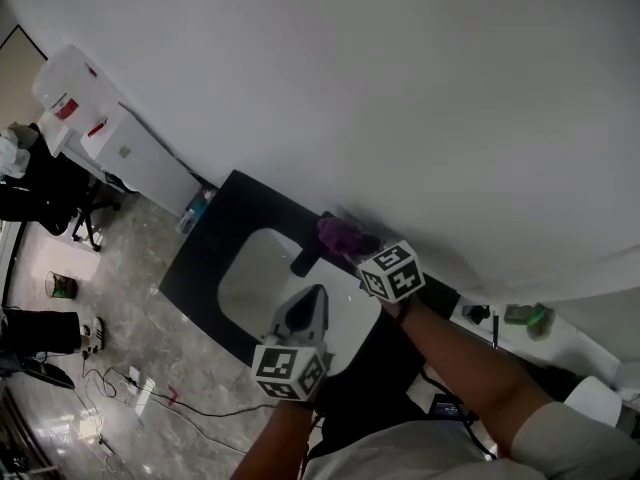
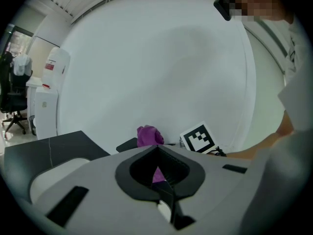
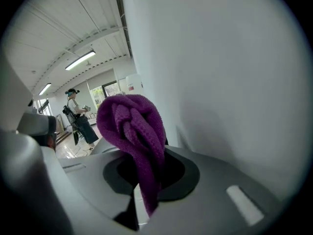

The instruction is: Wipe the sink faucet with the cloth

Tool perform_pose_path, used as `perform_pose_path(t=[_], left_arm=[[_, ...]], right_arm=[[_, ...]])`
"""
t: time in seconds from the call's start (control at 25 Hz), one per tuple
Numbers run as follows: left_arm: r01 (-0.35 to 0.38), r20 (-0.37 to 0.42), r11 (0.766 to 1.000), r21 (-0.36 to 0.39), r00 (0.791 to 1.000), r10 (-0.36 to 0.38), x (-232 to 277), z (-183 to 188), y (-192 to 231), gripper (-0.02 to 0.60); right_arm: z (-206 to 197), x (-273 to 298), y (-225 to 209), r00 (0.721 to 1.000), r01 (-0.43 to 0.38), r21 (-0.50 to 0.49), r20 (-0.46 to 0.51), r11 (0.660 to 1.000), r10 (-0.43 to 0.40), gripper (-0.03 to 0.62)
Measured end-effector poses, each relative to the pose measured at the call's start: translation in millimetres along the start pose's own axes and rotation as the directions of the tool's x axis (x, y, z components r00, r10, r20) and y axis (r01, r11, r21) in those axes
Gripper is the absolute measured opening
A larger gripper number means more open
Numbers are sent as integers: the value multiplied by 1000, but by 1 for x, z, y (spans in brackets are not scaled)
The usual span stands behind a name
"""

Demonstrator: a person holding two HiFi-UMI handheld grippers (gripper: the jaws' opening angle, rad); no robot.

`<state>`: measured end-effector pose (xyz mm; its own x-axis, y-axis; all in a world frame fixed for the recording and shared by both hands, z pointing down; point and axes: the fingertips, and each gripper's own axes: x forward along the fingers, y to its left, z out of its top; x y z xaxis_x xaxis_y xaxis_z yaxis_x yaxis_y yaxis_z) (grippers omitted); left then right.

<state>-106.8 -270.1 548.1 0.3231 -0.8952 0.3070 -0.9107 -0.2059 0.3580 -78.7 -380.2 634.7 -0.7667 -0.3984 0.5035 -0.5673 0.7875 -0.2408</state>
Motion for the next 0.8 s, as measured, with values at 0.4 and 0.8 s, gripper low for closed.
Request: perform_pose_path(t=[0.4,0.8], left_arm=[[62,-68,997,-40,996,-64,30,-57,46,6],[67,-34,998,-21,997,-68,26,-26,51,6]], right_arm=[[-78,90,-37,995,64,47,-79,997,-60,46],[-67,65,-22,991,51,53,-123,997,-44,48]])
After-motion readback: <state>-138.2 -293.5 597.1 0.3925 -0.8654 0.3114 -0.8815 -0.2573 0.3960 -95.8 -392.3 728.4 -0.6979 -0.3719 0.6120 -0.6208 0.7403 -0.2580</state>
